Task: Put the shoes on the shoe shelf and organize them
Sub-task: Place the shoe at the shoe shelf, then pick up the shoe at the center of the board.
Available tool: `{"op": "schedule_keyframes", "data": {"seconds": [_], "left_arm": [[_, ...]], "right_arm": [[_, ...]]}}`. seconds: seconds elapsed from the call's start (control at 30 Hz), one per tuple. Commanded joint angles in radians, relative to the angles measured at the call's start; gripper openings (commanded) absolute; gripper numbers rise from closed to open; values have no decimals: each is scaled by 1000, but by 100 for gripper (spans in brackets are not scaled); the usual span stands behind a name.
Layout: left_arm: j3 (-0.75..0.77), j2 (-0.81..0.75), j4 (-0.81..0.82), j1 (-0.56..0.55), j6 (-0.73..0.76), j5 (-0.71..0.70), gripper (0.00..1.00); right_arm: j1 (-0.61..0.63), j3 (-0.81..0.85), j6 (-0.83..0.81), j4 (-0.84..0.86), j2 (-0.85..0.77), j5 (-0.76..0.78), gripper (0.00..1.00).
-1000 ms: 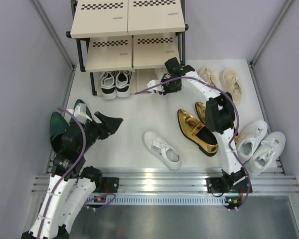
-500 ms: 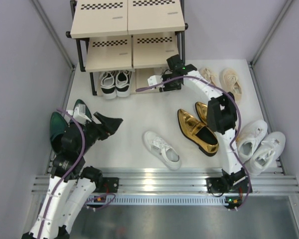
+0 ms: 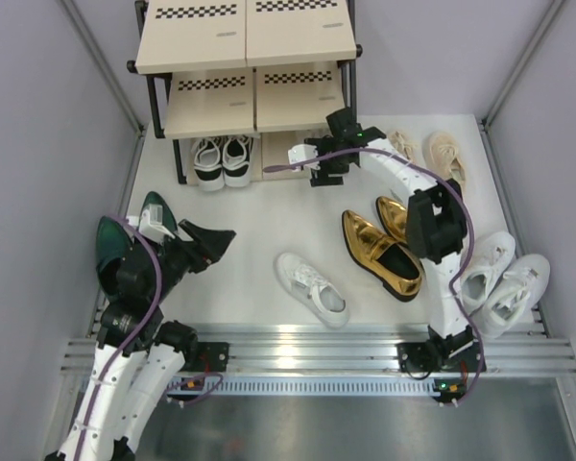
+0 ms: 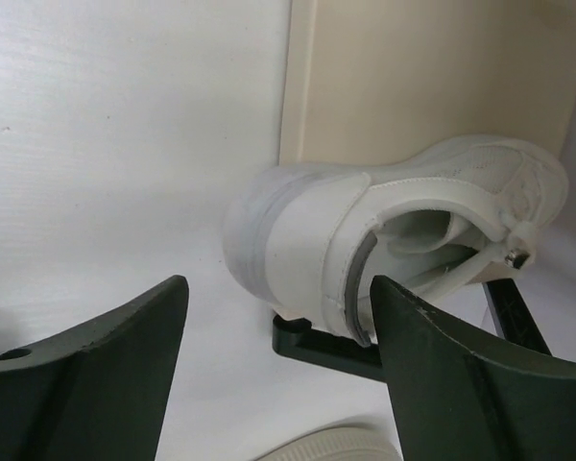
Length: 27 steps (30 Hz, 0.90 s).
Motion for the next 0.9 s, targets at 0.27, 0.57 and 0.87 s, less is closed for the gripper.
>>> {"op": "schedule_keyframes", "data": {"seconds": [0.27,0.57,0.87], "left_arm": [[-59,49,4,3,-118,39,91],[-111,245,17,-2,-219,115,91],[-121,368,121,-88,-268,95,91]], "right_arm": [[-8,-176,258,-24,-377,-132,92],[87,-726,656,-170,-709,-469,89],[279,-974,1004,113,-787,-214,87]]}}
